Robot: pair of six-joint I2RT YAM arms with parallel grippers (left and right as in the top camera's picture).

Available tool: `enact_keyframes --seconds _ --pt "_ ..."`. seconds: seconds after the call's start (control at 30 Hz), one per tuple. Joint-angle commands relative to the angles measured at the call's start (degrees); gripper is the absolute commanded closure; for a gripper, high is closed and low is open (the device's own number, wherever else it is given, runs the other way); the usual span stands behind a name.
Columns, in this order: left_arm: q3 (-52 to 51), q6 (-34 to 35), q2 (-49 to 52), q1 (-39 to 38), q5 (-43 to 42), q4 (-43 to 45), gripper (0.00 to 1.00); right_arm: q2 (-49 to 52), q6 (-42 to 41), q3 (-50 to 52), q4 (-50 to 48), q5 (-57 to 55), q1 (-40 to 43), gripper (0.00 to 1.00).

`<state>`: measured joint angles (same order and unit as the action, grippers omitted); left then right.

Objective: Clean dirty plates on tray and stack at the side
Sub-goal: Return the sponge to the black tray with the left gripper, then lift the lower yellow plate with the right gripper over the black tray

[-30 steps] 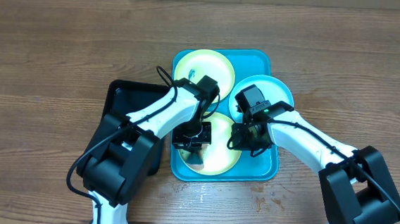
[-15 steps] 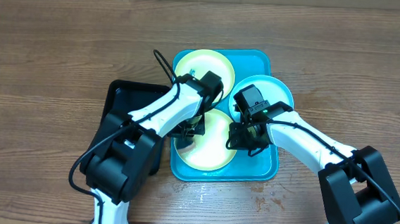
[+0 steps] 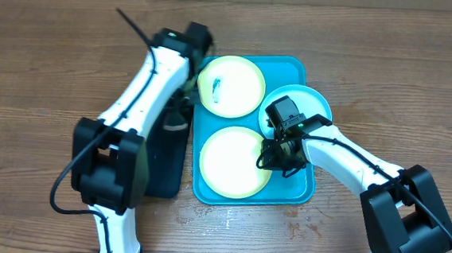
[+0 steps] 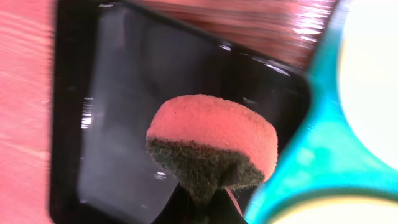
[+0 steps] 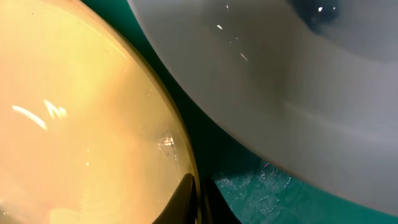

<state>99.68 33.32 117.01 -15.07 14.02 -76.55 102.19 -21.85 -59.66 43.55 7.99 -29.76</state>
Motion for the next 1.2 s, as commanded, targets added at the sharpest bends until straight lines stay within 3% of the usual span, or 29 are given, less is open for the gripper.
enact_keyframes --seconds 0.0,0.17,0.33,0.4,0.53,0.77,1.0,1.17 --pt "-1.7 -2.6 -1.1 4.0 -0.8 -0.5 0.96 0.7 0.6 0.6 0.1 -3.0 0.2 0.96" --pt "-10.1 -4.1 -1.1 6.7 -6.4 5.6 0.96 0.7 0.6 0.6 -0.5 -3.0 0.2 0.96" --pt "-18.2 -7.7 -1.1 6.8 -11.0 15.8 0.76 0.7 0.6 0.6 -0.4 -3.0 0.2 0.96" --pt "-19.2 -8.1 -1.1 6.8 -12.9 16.6 0.79 0.7 0.6 0.6 -0.4 -3.0 0.2 0.96" --pt "-16.3 -8.3 -1.9 7.4 -15.1 14.1 0.63 0.7 0.6 0.6 -0.4 -3.0 0.2 0.96" --pt "-6.3 -9.2 -9.6 10.6 -15.1 4.9 0.44 0.7 0.6 0.3 0.1 -3.0 0.2 0.96" --pt "1.7 -9.1 -26.4 22.2 -15.2 0.4 0.00 -1.5 1.7 -14.1 13.5 -8.0 -1.9 0.96" --pt "1.7 -9.2 -35.9 32.5 -19.4 0.1 0.00 -2.0 5.8 -29.0 15.4 -20.2 -11.8 0.96"
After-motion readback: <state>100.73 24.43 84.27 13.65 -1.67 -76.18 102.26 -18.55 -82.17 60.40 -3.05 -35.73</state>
